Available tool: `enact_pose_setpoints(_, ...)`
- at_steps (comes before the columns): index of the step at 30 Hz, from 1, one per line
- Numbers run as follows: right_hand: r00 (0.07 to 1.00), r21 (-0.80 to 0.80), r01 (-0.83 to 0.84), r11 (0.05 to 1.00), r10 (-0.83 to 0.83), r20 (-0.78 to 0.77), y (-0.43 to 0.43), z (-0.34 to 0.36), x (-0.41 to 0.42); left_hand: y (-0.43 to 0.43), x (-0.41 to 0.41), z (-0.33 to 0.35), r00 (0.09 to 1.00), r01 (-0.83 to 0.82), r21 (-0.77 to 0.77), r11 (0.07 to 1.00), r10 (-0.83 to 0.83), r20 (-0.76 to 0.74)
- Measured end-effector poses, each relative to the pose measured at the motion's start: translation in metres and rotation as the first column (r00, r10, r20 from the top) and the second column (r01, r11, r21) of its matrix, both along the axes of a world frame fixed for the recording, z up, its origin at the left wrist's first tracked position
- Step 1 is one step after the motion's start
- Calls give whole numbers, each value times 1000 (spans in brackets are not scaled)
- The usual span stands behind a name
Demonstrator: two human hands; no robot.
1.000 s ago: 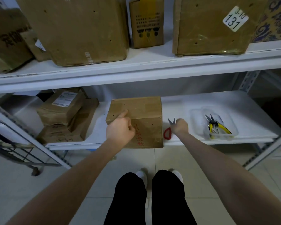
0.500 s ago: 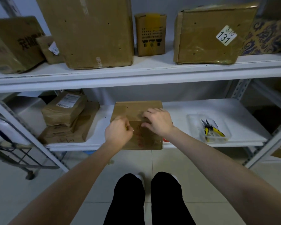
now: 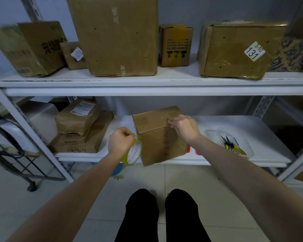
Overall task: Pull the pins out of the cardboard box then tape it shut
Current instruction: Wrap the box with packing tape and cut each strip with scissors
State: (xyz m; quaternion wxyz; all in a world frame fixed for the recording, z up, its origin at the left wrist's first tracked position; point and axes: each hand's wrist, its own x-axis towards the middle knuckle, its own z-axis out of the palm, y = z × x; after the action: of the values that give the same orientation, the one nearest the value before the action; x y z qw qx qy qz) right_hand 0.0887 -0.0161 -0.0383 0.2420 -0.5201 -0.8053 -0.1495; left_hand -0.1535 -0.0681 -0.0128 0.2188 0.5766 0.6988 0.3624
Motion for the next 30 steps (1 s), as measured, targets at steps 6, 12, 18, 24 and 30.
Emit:
enact_pose_setpoints(6,985,-215,162,963,-171,-27,-17,6,-10,5,-1,11,997,6,-2,1000,-6,74)
enact_pose_setpoints(12,987,-270,148,951,-159,-19,-28,7,-20,5,-3,17,992,28,-20,999,-25,120)
enact_pose_setpoints(18,850,-250,-131,959,-22,-527,-38,27,-55,8,-3,14,988,111,-32,993,-107,112)
enact_pose_setpoints(24,715,-509,-354,785,-123,-688,-39,36,-91,8,-6,17,956,237,-9,972,-231,180)
enact_pose_setpoints(30,649,-546,-446,710,-164,-743,-39,38,-102,4,-16,17,922,308,-7,951,-297,247)
